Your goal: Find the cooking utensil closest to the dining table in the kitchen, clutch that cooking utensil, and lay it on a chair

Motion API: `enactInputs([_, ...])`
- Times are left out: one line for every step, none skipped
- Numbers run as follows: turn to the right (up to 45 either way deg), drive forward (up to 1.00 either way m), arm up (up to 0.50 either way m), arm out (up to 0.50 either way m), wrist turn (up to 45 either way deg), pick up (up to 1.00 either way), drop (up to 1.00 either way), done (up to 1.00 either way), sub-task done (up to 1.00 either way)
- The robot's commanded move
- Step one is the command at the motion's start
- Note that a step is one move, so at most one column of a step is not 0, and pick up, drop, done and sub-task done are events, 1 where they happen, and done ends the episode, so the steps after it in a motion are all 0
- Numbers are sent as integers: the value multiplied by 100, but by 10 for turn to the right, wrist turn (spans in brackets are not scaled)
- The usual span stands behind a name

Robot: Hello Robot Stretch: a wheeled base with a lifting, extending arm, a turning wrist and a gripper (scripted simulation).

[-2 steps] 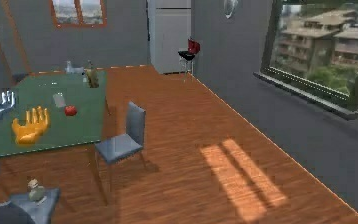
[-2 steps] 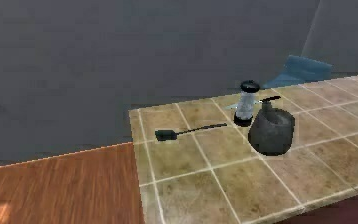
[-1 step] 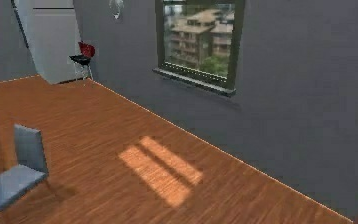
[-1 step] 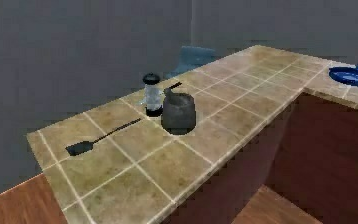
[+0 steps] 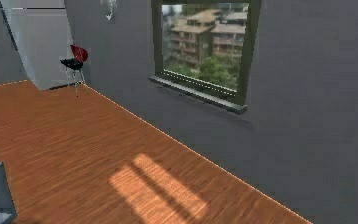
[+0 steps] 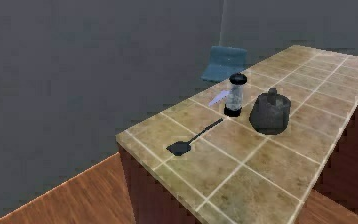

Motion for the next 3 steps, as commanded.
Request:
enactInputs([90, 0, 0, 0, 0, 0, 0, 0, 0])
enactInputs([0, 0, 50, 0, 0, 0, 0, 0, 0])
enactInputs([0, 0, 38, 0, 0, 0, 0, 0, 0])
